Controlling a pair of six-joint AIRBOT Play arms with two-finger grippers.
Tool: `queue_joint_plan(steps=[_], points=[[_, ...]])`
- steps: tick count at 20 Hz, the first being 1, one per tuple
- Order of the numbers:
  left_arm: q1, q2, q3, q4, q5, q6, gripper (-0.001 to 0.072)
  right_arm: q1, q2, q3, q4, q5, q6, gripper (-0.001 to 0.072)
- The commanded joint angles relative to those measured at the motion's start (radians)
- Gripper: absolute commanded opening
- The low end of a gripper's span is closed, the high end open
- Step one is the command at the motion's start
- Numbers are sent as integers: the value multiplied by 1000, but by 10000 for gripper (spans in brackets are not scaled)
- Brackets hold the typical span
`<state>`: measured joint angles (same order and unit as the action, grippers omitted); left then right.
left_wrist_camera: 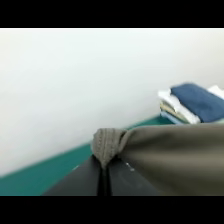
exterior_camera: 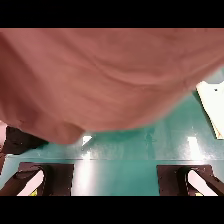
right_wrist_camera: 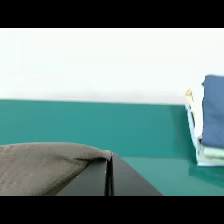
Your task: Fold the shirts.
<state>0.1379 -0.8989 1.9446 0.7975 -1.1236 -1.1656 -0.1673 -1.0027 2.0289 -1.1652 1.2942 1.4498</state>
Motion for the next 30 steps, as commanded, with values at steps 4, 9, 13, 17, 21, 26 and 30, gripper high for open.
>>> queue_joint_plan(steps=[4, 9, 13, 17, 21, 26, 30], points=[[-13, -198, -353, 5, -177, -32, 28, 95, -311, -65, 18, 260, 0, 12], [-135, -475, -527, 84, -97, 31, 28, 156, -576, -225, 9, 165, -26, 12], [-134, -650, -526, 90, 161, -5, 28, 157, -707, -229, 14, 8, -25, 12], [-91, -660, -514, 90, 233, -66, 359, 151, -719, -221, 23, -87, -25, 296], [14, -648, -401, 93, -116, -94, 564, 112, -712, -137, 21, 89, -3, 450], [110, -492, -484, 225, -272, -113, 505, 62, -574, -260, -14, 250, -46, 450], [110, -360, -780, 257, -274, -110, 505, 40, -382, -553, -13, 242, -46, 450]])
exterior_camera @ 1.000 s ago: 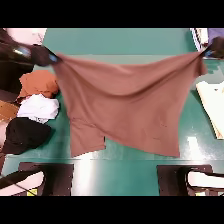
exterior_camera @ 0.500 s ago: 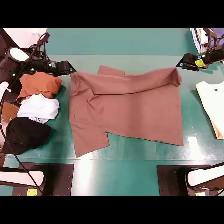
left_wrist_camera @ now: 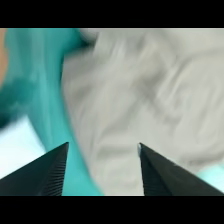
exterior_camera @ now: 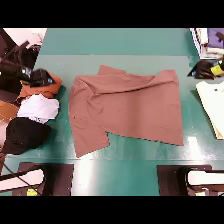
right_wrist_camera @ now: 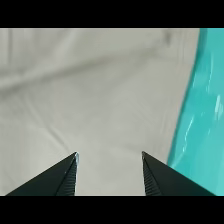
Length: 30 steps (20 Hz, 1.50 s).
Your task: Fold the shirts.
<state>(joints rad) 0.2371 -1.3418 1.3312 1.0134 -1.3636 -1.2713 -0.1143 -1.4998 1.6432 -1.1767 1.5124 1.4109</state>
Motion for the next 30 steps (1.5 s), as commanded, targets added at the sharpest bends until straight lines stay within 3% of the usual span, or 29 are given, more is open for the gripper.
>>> queue_joint_plan(steps=[1, 8, 17, 19, 24, 30], points=[[11, 101, -245, 39, -8, -5, 506, -13, 155, -234, -1, 23, -7, 450], [10, 112, -598, -118, 217, 50, 506, -12, 328, -494, 6, -20, -25, 450], [-171, 79, -662, -166, 441, 37, 497, -12, 369, -505, 5, -8, -26, 449], [-179, 79, -646, -182, 435, 37, 40, -14, 369, -507, -26, 30, -43, 450], [-179, 118, -528, -176, 348, 71, 27, -188, 465, -771, -56, 12, -47, 451], [-179, 141, -502, -178, 351, 75, 28, -428, 492, -1087, -46, -47, -130, 454]])
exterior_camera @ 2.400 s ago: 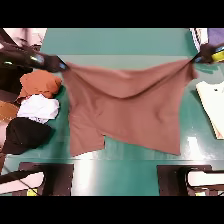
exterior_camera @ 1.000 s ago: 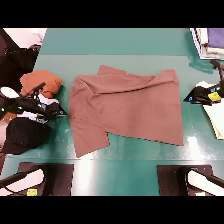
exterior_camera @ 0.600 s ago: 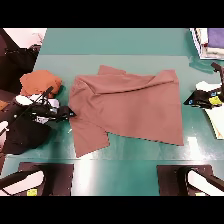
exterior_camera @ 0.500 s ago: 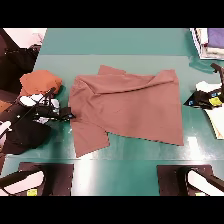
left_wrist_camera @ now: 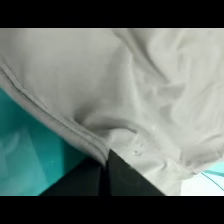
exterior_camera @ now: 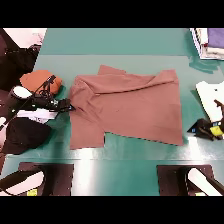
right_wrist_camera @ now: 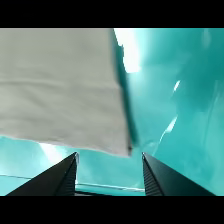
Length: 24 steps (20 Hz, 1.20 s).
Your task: Fold the shirts.
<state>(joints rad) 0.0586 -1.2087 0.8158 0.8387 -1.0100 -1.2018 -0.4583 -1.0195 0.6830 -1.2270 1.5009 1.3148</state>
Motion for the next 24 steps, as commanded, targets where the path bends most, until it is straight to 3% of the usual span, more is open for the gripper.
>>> queue_joint_plan(steps=[1, 7, 8, 10, 12, 17, 20, 24], points=[[-1, 8, 13, -3, -3, 6, 28, -82, 11, -154, 6, -58, -34, 454], [-1, 8, 13, -2, -6, 6, 28, 62, 11, -216, 64, -193, -25, 450], [-1, 8, 13, -2, -6, 6, 28, 81, 9, -216, 64, -193, -25, 405], [-1, 8, 13, -1, -11, 6, 27, 107, 9, -216, 65, -193, -25, 244], [-1, 9, 13, -1, -38, 6, 26, 130, 10, -215, 65, -193, -25, 28], [0, 138, 133, 16, -57, -15, 26, 134, 10, 0, 220, -96, -22, 13], [0, 251, 368, 18, -56, -29, 27, 154, 10, 334, 391, -61, -2, 12], [0, 336, 775, 18, -56, -29, 27, 202, 10, 862, 384, -100, 31, 13]])
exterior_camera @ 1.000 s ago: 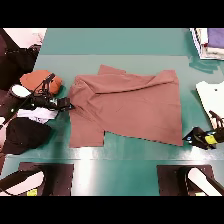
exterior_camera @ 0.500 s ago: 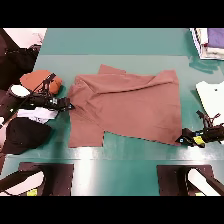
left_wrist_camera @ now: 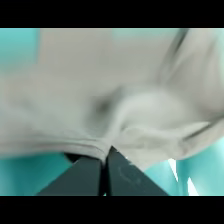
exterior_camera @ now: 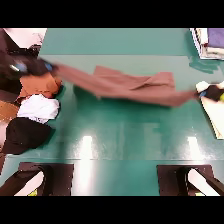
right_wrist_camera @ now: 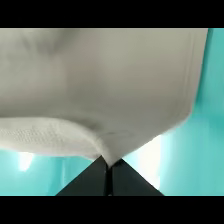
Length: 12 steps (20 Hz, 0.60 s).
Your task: Fold the shirts.
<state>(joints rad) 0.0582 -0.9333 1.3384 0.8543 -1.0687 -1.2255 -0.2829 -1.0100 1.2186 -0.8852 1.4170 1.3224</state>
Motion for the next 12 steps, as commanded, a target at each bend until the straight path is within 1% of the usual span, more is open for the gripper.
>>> queue_joint_plan(steps=[1, 4, 6, 8, 11, 12], points=[[1, 68, 359, 3, 5, -5, 27, 27, 1, 456, 31, -31, 26, 13], [1, 68, 637, 2, 0, -7, 27, 27, 1, 786, -72, -35, 85, 13], [1, 68, 772, 1, 10, -40, 27, 27, 8, 930, -123, -38, 95, 13], [1, 68, 862, -34, 13, -73, 27, 27, 56, 947, -167, -71, 96, 13], [1, 66, 893, -191, -14, -83, 27, 27, 166, 818, -259, -132, 99, 13], [1, 65, 874, -192, -40, -84, 27, 27, 189, 778, -292, -134, 100, 13]])
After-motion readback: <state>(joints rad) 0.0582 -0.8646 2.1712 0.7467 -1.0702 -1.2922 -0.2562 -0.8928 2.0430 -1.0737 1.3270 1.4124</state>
